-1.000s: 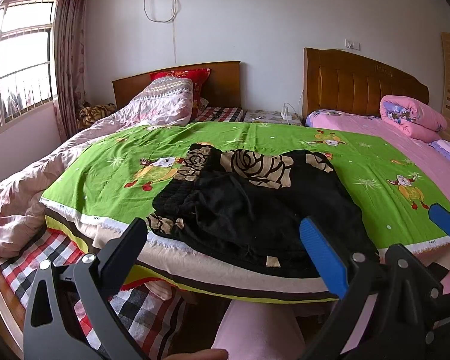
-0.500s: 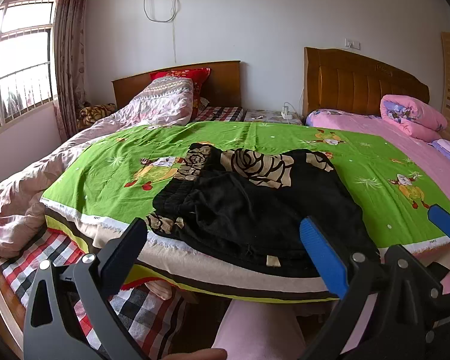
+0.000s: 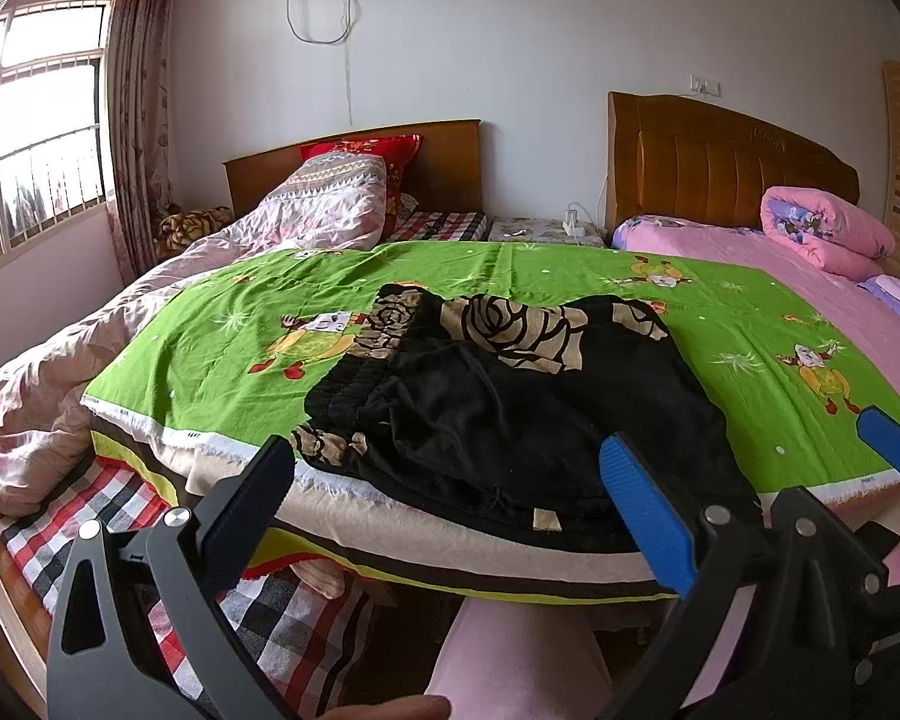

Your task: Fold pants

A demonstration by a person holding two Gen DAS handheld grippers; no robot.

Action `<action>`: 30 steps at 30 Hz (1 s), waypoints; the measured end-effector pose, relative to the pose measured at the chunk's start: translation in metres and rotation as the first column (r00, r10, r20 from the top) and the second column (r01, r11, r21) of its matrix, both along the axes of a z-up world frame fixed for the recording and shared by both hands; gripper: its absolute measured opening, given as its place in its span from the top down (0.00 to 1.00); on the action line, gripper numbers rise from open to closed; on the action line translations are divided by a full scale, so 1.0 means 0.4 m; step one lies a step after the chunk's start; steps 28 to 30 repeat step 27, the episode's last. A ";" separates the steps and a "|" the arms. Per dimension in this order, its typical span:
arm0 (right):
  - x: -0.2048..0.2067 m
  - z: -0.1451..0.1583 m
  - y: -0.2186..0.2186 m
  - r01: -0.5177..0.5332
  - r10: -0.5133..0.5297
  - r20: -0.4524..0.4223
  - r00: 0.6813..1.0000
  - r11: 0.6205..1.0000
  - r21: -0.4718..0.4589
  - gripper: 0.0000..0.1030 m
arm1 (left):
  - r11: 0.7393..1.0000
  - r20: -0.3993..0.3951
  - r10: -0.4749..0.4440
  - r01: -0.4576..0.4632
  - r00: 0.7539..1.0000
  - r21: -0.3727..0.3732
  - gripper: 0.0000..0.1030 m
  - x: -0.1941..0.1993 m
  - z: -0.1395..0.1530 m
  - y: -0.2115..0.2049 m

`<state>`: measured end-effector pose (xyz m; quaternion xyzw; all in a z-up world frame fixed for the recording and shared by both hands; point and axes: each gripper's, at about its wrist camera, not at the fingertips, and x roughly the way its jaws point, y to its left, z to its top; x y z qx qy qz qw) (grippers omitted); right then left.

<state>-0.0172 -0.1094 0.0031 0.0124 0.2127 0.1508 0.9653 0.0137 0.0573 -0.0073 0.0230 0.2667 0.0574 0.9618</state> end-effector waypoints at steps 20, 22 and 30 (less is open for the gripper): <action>0.003 -0.005 -0.001 -0.004 0.004 -0.010 1.000 1.000 0.006 0.04 | 1.000 -0.013 0.020 -0.020 1.000 0.004 0.01 -0.005 -0.008 0.009; 0.001 -0.006 0.001 -0.004 0.005 -0.013 1.000 1.000 0.009 0.04 | 1.000 -0.024 0.015 -0.015 1.000 0.001 0.01 -0.001 -0.007 0.010; 0.000 -0.003 0.001 -0.008 0.009 -0.011 1.000 1.000 0.011 0.04 | 1.000 -0.037 0.011 -0.011 0.999 0.010 0.01 0.005 -0.009 0.010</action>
